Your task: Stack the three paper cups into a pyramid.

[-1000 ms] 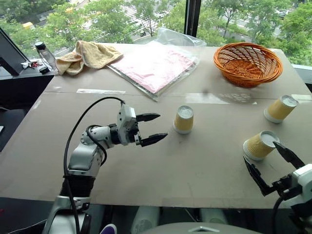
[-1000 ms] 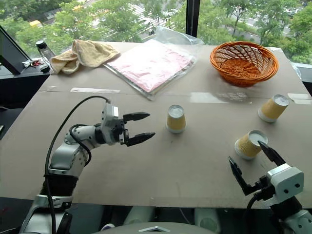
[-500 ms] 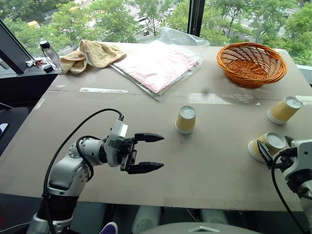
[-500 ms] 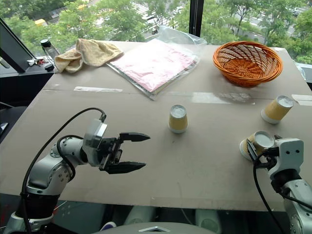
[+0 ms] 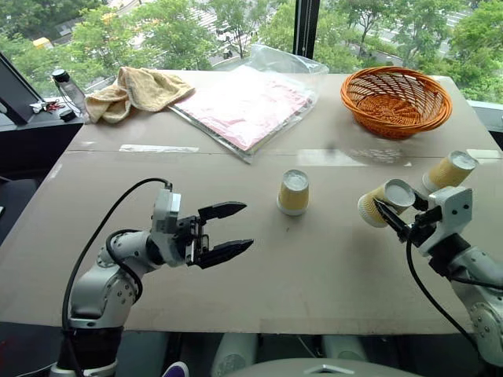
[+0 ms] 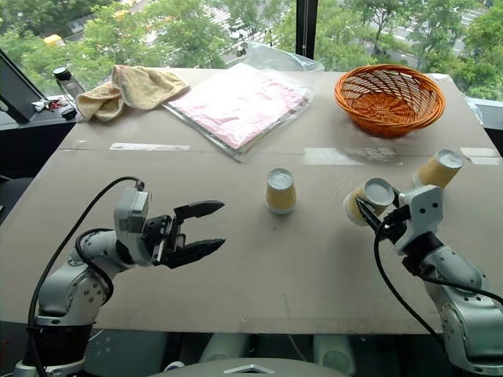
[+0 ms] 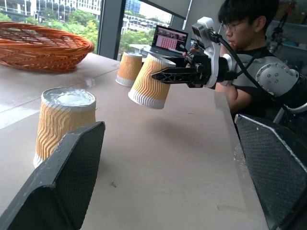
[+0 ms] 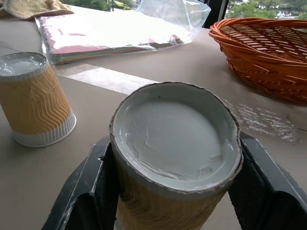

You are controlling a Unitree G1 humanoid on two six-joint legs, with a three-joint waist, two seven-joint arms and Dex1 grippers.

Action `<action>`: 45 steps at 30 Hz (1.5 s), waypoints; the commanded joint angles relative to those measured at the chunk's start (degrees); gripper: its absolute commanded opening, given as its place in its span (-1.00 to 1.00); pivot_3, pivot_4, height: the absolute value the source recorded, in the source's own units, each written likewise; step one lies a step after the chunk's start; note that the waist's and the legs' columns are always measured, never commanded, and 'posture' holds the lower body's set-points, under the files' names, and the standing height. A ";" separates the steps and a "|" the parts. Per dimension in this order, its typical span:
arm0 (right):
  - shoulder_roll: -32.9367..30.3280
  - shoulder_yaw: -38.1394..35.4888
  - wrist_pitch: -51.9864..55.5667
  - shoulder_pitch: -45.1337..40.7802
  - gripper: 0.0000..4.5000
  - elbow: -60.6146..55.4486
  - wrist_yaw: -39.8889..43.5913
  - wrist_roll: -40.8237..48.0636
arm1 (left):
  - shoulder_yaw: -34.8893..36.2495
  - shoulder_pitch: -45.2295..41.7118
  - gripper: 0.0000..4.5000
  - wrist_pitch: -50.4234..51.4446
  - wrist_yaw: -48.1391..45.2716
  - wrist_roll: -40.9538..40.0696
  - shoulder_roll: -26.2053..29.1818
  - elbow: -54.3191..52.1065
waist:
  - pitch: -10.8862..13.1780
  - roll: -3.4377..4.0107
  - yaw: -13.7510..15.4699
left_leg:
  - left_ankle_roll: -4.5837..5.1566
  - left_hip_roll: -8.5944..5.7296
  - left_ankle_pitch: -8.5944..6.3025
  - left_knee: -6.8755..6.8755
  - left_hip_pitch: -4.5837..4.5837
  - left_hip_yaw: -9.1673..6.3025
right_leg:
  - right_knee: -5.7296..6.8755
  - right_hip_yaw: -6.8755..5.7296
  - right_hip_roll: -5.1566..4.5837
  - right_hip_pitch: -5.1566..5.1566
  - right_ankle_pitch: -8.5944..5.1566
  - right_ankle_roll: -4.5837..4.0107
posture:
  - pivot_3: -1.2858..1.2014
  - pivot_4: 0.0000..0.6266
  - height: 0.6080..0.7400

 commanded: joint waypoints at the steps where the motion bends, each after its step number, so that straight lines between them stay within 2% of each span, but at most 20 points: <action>1: 0.04 4.33 0.35 -5.92 0.09 4.25 1.30 -1.48 | 3.70 2.01 1.00 0.09 1.40 -2.39 0.87 -2.98 | 0.01 -0.01 0.37 | 0.00 -0.01 0.00 0.00 0.00 0.00 | 0.00 0.01 0.00 0.00 0.00 -0.01 | 0.03 -0.52 1.00; 9: -0.35 13.00 0.66 -12.57 0.09 8.74 7.06 -2.90 | 7.30 7.65 1.00 0.98 4.32 -3.97 1.69 -8.57 | 0.05 0.01 0.55 | -0.01 -0.04 -0.01 -0.05 -0.10 -0.08 | -0.05 -0.05 -0.04 -0.03 0.12 0.19 | 0.03 -0.52 1.00; 19: -1.21 17.01 0.96 -14.69 0.09 12.65 9.90 -6.36 | 9.43 11.62 1.00 1.79 8.47 -5.33 2.01 -13.86 | 0.03 -0.01 0.58 | -0.01 -0.01 0.00 -0.03 -0.05 -0.08 | -0.03 -0.06 -0.01 -0.02 0.01 -0.02 | 0.03 -0.52 1.00; 21: -1.33 17.37 0.02 -14.98 0.47 14.01 10.47 -7.21 | 9.45 12.16 1.00 1.72 8.77 -5.41 1.99 -14.37 | 0.03 -0.02 0.50 | -0.01 -0.01 0.00 -0.03 -0.05 -0.08 | -0.03 -0.06 0.00 -0.02 0.01 -0.02 | 0.03 -0.52 1.00; 22: -1.56 17.54 -0.63 -15.07 0.57 14.43 10.67 -7.89 | 9.45 12.37 1.00 1.71 8.85 -5.49 2.04 -14.56 | 0.01 -0.05 0.50 | -0.01 -0.01 -0.01 -0.03 -0.04 -0.08 | -0.03 -0.06 0.00 -0.01 0.01 -0.02 | 0.03 -0.52 1.00; 23: -1.91 17.67 -1.40 -15.01 0.82 14.51 11.19 -8.41 | 9.44 12.55 1.00 1.72 8.89 -5.59 2.10 -14.73 | 0.02 -0.04 0.50 | -0.01 -0.01 0.00 -0.03 -0.04 -0.08 | -0.03 -0.06 0.00 -0.01 0.01 -0.02 | 0.03 -0.52 1.00; 24: -2.21 17.06 -1.93 -14.73 0.94 13.53 11.28 -8.41 | 9.51 12.54 1.00 1.86 8.89 -5.84 2.24 -14.79 | 0.04 0.00 0.51 | -0.01 -0.01 -0.01 -0.02 -0.04 -0.07 | -0.03 -0.06 0.00 -0.01 0.01 -0.02 | 0.03 -0.52 1.00; 28: -3.97 12.09 -1.20 -12.85 0.94 7.33 12.44 -4.76 | 9.45 12.21 1.00 1.98 8.23 -6.53 2.53 -14.29 | 0.09 0.04 0.66 | -0.01 -0.02 -0.01 -0.04 -0.08 -0.08 | -0.03 -0.06 -0.01 -0.03 0.01 -0.02 | 0.03 -0.52 1.00; 33: -7.67 0.61 1.46 -9.76 0.94 -3.14 16.12 7.22 | 8.20 11.07 1.00 1.59 6.88 -6.37 2.15 -12.59 | 0.10 0.02 0.74 | -0.01 -0.03 -0.01 -0.04 -0.11 -0.08 | -0.06 -0.07 -0.03 -0.02 0.00 0.00 | 0.03 -0.52 1.00; 35: -8.19 -5.65 4.18 -10.25 0.94 -4.63 15.44 14.92 | 7.39 10.25 1.00 1.57 6.28 -6.29 1.90 -11.98 | 0.10 0.02 0.72 | -0.01 -0.02 -0.01 -0.03 -0.10 -0.08 | -0.06 -0.08 -0.02 -0.01 0.00 0.00 | 0.03 -0.52 1.00; 36: -8.46 -7.96 4.63 -11.04 0.94 -3.50 14.10 15.51 | 6.96 9.68 1.00 1.38 6.04 -6.08 1.74 -11.60 | 0.10 0.02 0.72 | -0.01 -0.01 -0.01 -0.03 -0.09 -0.08 | -0.05 -0.08 -0.02 -0.01 0.00 0.00 | 0.03 -0.52 1.00; 39: -10.55 -10.81 5.08 -12.75 0.94 3.54 9.49 10.64 | 6.08 8.54 1.00 0.88 6.09 -5.48 1.30 -10.86 | 0.08 -0.03 0.64 | -0.01 0.00 -0.01 -0.01 -0.07 -0.05 | -0.05 -0.07 -0.01 0.00 0.00 0.00 | 0.03 -0.52 1.00; 41: -12.61 -10.59 2.89 -14.38 0.94 11.30 4.55 2.98 | 5.67 8.33 1.00 0.73 6.01 -5.21 1.22 -10.91 | 0.08 -0.03 0.66 | -0.01 0.00 -0.01 0.00 -0.06 -0.02 | -0.05 -0.05 -0.01 0.00 0.00 -0.02 | 0.03 -0.52 1.00; 45: -14.69 -10.74 -1.71 -18.39 0.94 24.53 -0.40 -4.79 | 5.18 7.87 1.00 1.24 6.52 -5.64 1.39 -11.85 | 0.13 0.05 0.67 | -0.01 -0.02 -0.01 -0.05 -0.08 0.03 | -0.06 -0.01 -0.02 -0.04 0.01 -0.05 | 0.03 -0.52 1.00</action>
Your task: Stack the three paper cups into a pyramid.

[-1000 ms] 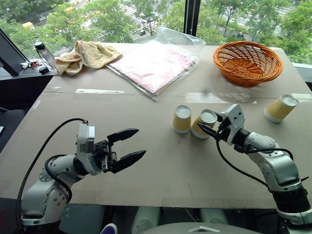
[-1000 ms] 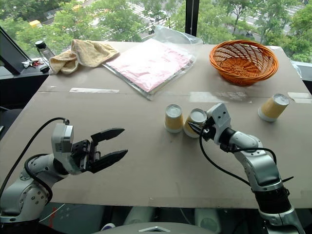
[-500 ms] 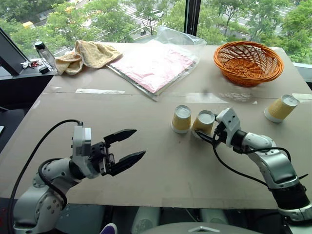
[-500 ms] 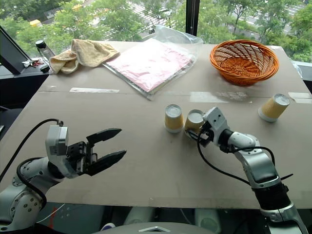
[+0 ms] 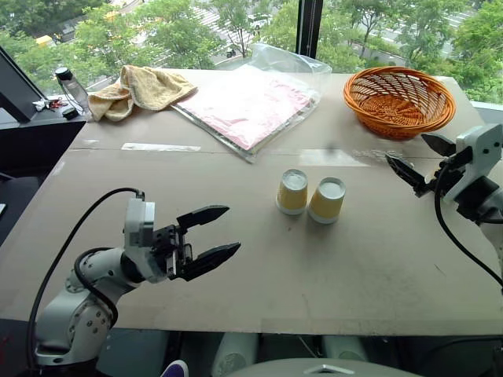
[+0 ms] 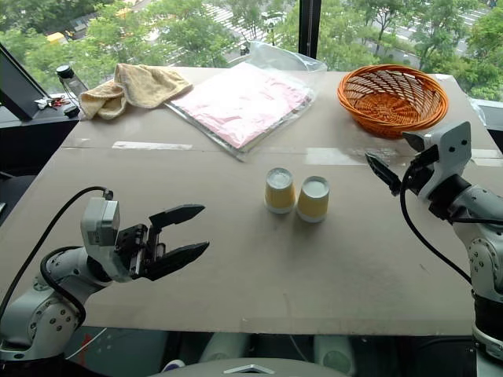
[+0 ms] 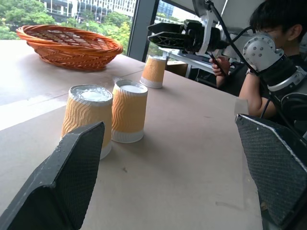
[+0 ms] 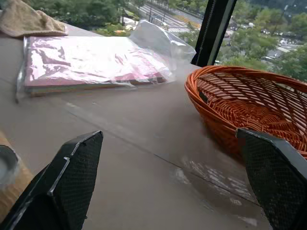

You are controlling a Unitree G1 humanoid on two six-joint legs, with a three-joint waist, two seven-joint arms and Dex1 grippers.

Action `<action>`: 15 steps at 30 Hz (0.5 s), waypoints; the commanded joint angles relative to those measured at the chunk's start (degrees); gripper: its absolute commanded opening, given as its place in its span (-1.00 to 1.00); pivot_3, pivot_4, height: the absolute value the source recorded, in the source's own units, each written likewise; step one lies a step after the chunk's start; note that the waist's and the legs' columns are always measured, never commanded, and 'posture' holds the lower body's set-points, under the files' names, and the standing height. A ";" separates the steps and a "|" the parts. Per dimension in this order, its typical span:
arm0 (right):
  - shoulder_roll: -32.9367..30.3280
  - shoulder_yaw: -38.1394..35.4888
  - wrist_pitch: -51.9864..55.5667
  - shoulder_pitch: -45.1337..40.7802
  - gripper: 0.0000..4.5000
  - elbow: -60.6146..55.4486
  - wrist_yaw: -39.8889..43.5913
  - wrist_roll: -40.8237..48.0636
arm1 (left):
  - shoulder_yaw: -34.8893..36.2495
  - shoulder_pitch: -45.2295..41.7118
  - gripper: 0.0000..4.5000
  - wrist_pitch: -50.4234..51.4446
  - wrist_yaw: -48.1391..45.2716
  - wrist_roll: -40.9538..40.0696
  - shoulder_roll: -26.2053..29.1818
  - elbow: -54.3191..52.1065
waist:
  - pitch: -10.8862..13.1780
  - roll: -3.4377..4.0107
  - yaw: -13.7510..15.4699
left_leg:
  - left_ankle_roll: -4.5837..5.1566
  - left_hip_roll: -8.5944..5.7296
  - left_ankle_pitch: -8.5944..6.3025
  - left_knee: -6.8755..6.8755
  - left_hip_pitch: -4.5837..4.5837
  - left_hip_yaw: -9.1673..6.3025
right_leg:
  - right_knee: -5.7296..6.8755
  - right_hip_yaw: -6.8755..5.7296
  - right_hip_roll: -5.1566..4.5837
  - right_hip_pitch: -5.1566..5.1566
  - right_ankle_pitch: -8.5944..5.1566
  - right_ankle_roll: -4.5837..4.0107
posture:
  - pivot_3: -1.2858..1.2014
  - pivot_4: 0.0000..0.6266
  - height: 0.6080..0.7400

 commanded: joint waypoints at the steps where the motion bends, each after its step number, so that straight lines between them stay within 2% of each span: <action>1: -2.08 -1.28 -5.79 -4.32 0.94 10.41 -4.16 -6.74 | 0.04 -0.78 1.00 -0.35 0.33 -0.84 0.17 -1.54 | 0.05 0.09 -0.07 | 0.00 0.00 0.00 -0.01 0.00 0.03 | 0.00 0.03 0.00 -0.01 0.00 0.00 | 0.03 -0.52 1.00; 7: -1.11 -1.10 -8.46 -9.64 0.94 23.44 -6.97 -9.99 | -0.29 -1.22 1.00 0.39 0.13 -2.58 0.70 -3.42 | 0.08 0.12 -0.34 | 0.00 0.00 0.00 -0.02 0.01 0.12 | 0.00 0.11 0.00 -0.02 0.11 0.20 | 0.03 -0.52 1.00; 15: -0.30 -3.10 -6.61 -11.76 0.94 28.62 -8.35 -8.58 | -0.67 -3.38 1.00 1.13 -0.30 -6.14 0.76 -6.23 | 0.09 0.13 -0.21 | 0.01 -0.01 0.00 -0.01 0.01 0.14 | -0.01 0.13 0.00 -0.01 0.12 0.22 | 0.03 -0.52 1.00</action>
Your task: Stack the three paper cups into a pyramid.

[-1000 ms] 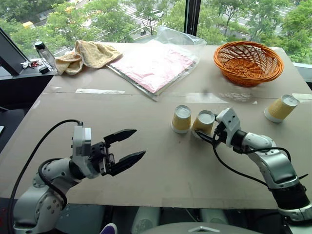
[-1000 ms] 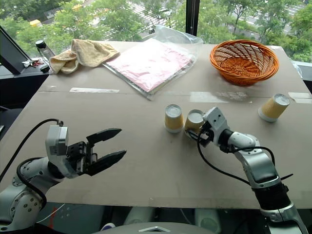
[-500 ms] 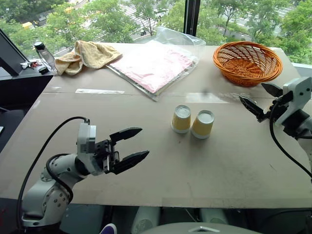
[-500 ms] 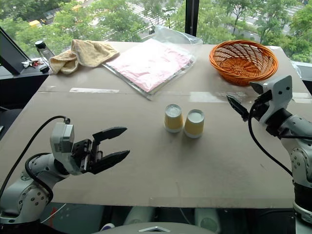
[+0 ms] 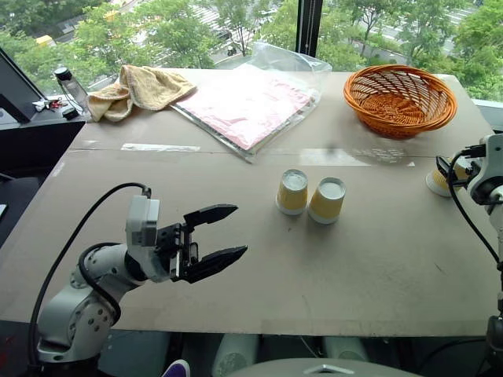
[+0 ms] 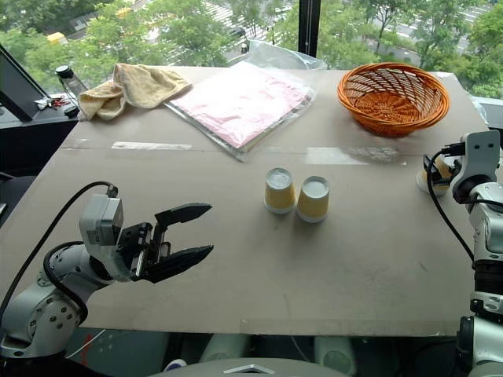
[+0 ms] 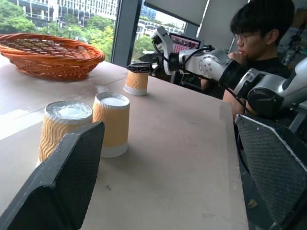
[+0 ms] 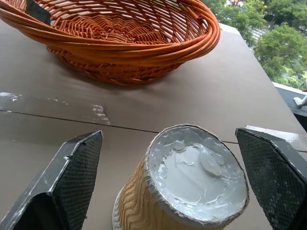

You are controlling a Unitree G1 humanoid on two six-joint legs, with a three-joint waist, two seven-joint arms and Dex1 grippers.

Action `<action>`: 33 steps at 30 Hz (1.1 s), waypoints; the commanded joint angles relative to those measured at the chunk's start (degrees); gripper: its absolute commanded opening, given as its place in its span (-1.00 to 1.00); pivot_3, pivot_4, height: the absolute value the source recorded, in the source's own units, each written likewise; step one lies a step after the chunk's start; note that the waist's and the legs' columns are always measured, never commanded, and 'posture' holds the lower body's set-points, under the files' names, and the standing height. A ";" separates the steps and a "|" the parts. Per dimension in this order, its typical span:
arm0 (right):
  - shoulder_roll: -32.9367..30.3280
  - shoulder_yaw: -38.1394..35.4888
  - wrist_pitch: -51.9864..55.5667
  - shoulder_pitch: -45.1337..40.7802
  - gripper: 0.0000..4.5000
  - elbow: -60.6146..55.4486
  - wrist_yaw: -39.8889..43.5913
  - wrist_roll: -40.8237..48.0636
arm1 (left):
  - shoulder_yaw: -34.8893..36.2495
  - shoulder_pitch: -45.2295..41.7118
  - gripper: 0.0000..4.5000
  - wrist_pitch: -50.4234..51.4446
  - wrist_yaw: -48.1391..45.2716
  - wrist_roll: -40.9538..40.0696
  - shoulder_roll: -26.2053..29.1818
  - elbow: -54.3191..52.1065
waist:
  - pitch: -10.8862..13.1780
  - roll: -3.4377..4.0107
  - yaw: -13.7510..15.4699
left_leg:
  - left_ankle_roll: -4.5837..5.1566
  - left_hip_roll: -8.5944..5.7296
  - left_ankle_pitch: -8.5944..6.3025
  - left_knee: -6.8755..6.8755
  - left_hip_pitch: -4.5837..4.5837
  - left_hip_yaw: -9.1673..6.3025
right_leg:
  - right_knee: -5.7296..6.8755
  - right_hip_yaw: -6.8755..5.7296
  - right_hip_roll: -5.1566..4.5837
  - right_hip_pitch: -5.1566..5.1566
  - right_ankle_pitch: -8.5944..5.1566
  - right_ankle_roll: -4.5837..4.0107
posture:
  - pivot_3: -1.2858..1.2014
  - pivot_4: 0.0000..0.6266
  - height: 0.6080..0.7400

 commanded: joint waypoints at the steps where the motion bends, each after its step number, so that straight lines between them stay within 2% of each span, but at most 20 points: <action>1: 0.15 -3.24 0.53 -2.41 0.94 1.56 -1.36 1.54 | 0.15 -1.45 1.00 -0.17 -0.21 -2.66 0.00 -2.35 | 0.00 0.00 -0.03 | 0.00 0.00 0.00 0.00 0.00 0.00 | 0.00 0.00 0.00 0.00 0.00 0.00 | 0.03 -0.52 1.00; 5: 0.69 -4.18 0.28 -4.30 0.94 5.50 -1.23 2.54 | -0.21 -1.68 1.00 -0.55 -0.77 -2.29 -0.10 -1.69 | 0.00 0.01 -0.13 | 0.00 0.00 0.00 0.01 0.02 0.02 | 0.00 0.01 0.01 0.01 0.00 0.00 | 0.03 -0.52 1.00; 8: 0.66 -4.68 -0.15 -5.13 0.60 7.42 -0.87 3.24 | -0.23 -1.30 1.00 -1.01 -1.33 -1.94 -0.32 -1.16 | 0.01 0.02 -0.13 | 0.00 0.00 0.00 0.00 0.02 0.03 | 0.00 0.02 0.01 0.01 0.00 0.00 | 0.03 -0.52 1.00; 11: -0.07 -4.18 -0.13 -4.34 0.04 7.26 0.37 3.30 | -0.14 -0.38 1.00 -1.57 -1.92 -1.36 -0.64 -0.59 | 0.01 0.02 -0.11 | 0.00 0.00 0.00 0.00 0.01 0.03 | -0.01 0.02 0.01 0.01 0.00 0.00 | 0.03 -0.52 1.00; 16: -0.96 -3.58 0.26 -1.46 0.03 -1.41 6.19 6.00 | 0.77 -0.30 1.00 -3.42 1.14 0.70 -3.03 1.83 | 0.03 0.04 -0.04 | 0.00 0.00 0.00 0.00 0.02 0.02 | 0.00 0.02 0.01 0.01 0.00 0.01 | 0.03 -0.52 1.00; 18: -0.69 -3.24 5.15 -0.55 0.03 -11.95 10.88 12.56 | 2.08 0.21 1.00 -6.85 3.89 4.02 -5.37 3.92 | 0.10 0.17 -0.14 | 0.00 0.00 0.00 0.00 0.01 0.03 | -0.01 0.03 0.01 0.01 0.01 0.02 | 0.03 -0.52 1.00; 21: -0.48 0.41 10.98 -1.71 0.03 -25.14 13.56 18.24 | 4.47 1.47 1.00 -10.49 6.31 5.81 -8.51 7.70 | 0.17 0.33 -0.74 | 0.00 0.03 0.00 0.00 0.02 0.06 | -0.01 0.10 0.03 -0.02 0.01 0.03 | 0.03 -0.52 1.00; 27: 4.27 11.52 24.10 -11.73 0.03 -38.96 12.12 27.33 | 8.62 7.48 1.00 -7.40 -1.58 -0.28 -5.20 9.58 | 0.21 0.14 -1.35 | 0.00 0.29 0.00 -0.04 0.02 -0.05 | 0.00 0.00 0.26 -0.08 -0.01 0.00 | 0.03 -0.52 1.00; 33: 6.25 19.83 29.21 -16.11 0.03 -42.13 10.79 26.55 | 10.90 11.20 1.00 -5.90 -3.81 -1.89 -3.42 9.19 | 0.25 0.08 0.11 | 0.00 0.12 -0.01 -0.02 -0.12 -0.08 | -0.08 -0.06 0.06 -0.12 -0.12 -0.21 | 0.03 -0.52 1.00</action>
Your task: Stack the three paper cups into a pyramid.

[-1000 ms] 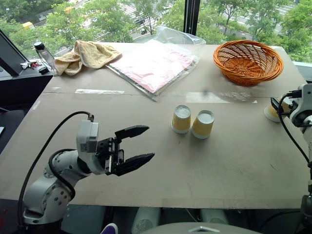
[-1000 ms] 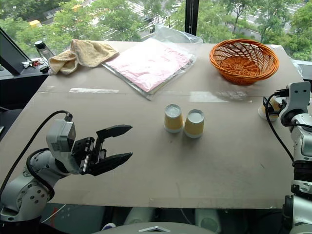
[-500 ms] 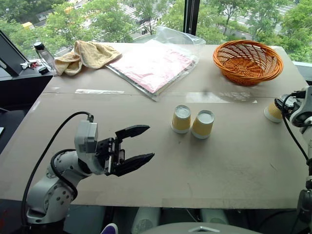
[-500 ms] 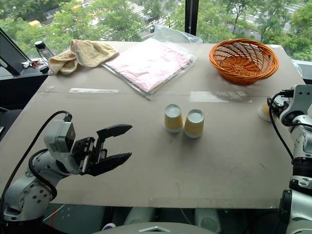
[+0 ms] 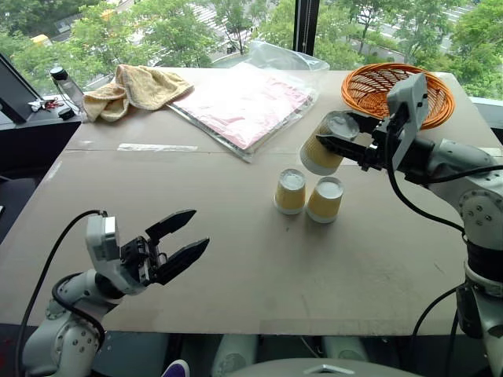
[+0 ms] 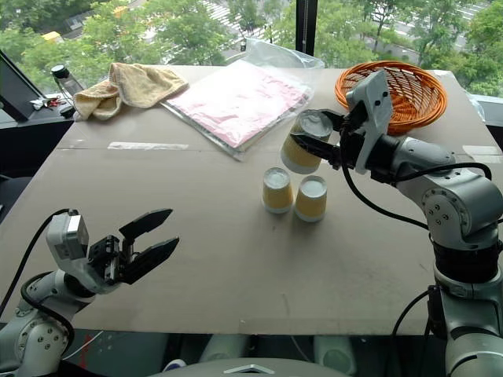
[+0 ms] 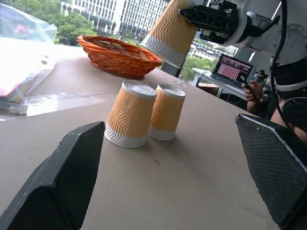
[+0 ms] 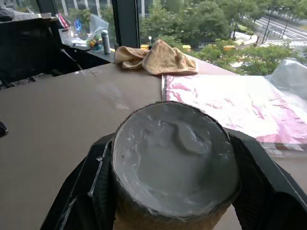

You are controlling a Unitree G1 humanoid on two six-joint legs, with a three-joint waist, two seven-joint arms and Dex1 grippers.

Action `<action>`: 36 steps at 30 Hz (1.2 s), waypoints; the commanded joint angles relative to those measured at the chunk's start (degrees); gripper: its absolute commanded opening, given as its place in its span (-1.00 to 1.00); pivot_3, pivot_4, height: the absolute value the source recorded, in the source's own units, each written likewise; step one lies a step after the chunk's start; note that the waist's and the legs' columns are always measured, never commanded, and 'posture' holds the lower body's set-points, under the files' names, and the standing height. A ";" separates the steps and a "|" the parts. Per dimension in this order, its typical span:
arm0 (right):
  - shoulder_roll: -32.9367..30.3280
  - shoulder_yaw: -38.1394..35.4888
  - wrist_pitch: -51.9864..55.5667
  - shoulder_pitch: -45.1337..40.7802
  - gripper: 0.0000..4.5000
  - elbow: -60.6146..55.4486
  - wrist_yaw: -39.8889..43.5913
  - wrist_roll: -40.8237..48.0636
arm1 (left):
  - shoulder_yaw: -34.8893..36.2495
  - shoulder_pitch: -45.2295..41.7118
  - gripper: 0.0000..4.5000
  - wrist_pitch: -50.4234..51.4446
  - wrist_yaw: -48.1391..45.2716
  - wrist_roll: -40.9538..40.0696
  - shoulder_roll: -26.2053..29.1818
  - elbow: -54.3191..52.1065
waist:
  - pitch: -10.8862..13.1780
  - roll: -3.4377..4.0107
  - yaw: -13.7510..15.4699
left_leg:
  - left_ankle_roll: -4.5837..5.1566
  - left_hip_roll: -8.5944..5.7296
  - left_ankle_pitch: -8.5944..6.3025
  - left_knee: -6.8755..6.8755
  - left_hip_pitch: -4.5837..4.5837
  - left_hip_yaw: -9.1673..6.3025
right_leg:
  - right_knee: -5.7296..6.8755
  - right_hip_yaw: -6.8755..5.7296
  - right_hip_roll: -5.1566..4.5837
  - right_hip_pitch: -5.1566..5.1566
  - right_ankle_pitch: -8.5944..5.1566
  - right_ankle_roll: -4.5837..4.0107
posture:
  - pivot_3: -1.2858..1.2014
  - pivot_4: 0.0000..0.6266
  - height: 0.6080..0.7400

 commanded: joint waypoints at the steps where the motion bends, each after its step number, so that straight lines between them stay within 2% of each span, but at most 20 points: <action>1: -0.34 1.42 1.38 -1.74 0.03 -3.33 -0.32 -0.24 | 1.77 1.03 1.00 0.07 -1.01 -1.94 0.43 -1.74 | 0.01 -0.01 0.32 | 0.00 -0.02 0.00 0.00 -0.02 0.00 | 0.00 0.00 -0.02 -0.02 0.00 0.00 | 0.03 -0.52 1.00; 10: -3.14 3.15 2.73 -2.19 0.03 -3.36 1.24 -1.97 | 2.19 3.97 1.00 -1.32 -3.11 -2.38 -0.07 -4.23 | 0.03 -0.04 0.07 | 0.00 0.01 0.00 -0.02 -0.05 0.01 | 0.02 -0.02 0.00 -0.10 0.00 -0.01 | 0.03 -0.52 1.00; 17: -2.94 6.32 1.07 -1.80 0.03 -1.01 2.71 -5.53 | 3.62 3.37 1.00 -1.91 -4.99 -3.14 0.16 -3.56 | 0.03 -0.05 0.08 | 0.00 0.03 0.00 -0.03 -0.06 0.04 | 0.01 0.00 0.01 -0.13 0.00 -0.01 | 0.03 -0.52 1.00; 20: -4.53 9.26 -1.78 -1.26 0.75 0.82 3.87 -10.12 | 4.02 3.69 1.00 -2.79 -6.20 -2.40 0.20 -3.48 | 0.02 -0.09 0.08 | 0.00 0.03 0.00 -0.03 -0.06 0.06 | 0.01 0.01 0.02 -0.14 0.00 -0.01 | 0.03 -0.52 1.00; 21: -4.80 9.26 -2.33 -1.06 0.82 0.67 4.56 -10.37 | 4.16 3.82 1.00 -2.97 -6.26 -2.39 0.11 -3.55 | 0.03 -0.10 0.08 | 0.00 0.03 0.00 -0.03 -0.06 0.06 | 0.01 0.01 0.02 -0.14 0.00 -0.01 | 0.03 -0.52 1.00; 22: -4.80 8.85 -3.09 -0.97 0.98 0.06 4.93 -10.60 | 4.25 4.02 1.00 -3.13 -6.30 -2.38 -0.01 -3.66 | 0.04 -0.10 0.10 | 0.00 0.03 0.00 -0.03 -0.06 0.06 | 0.01 0.01 0.01 -0.15 0.00 -0.01 | 0.03 -0.52 1.00; 23: -4.86 8.34 -3.28 -0.90 0.98 -0.61 5.20 -10.52 | 4.27 4.19 1.00 -3.34 -6.33 -2.28 -0.12 -3.73 | 0.05 -0.11 0.12 | 0.00 0.02 0.00 -0.03 -0.07 0.07 | 0.01 0.02 0.01 -0.17 0.00 -0.01 | 0.03 -0.52 1.00; 28: -7.13 1.50 -3.18 1.77 0.98 -6.10 7.57 -6.73 | 3.04 4.42 1.00 -4.95 -6.28 -0.10 -0.71 -2.97 | 0.06 -0.14 0.33 | 0.00 0.03 0.00 -0.05 -0.11 0.06 | 0.02 0.02 0.01 -0.20 0.00 -0.01 | 0.03 -0.52 1.00; 36: -11.83 -17.39 -7.76 19.25 0.98 -13.73 14.80 3.00 | 1.98 0.74 1.00 -6.23 -8.24 2.43 0.81 2.48 | 0.11 -0.28 0.43 | 0.00 0.04 0.00 -0.04 -0.16 0.05 | -0.04 -0.04 0.01 -0.19 0.00 0.01 | 0.03 -0.52 1.00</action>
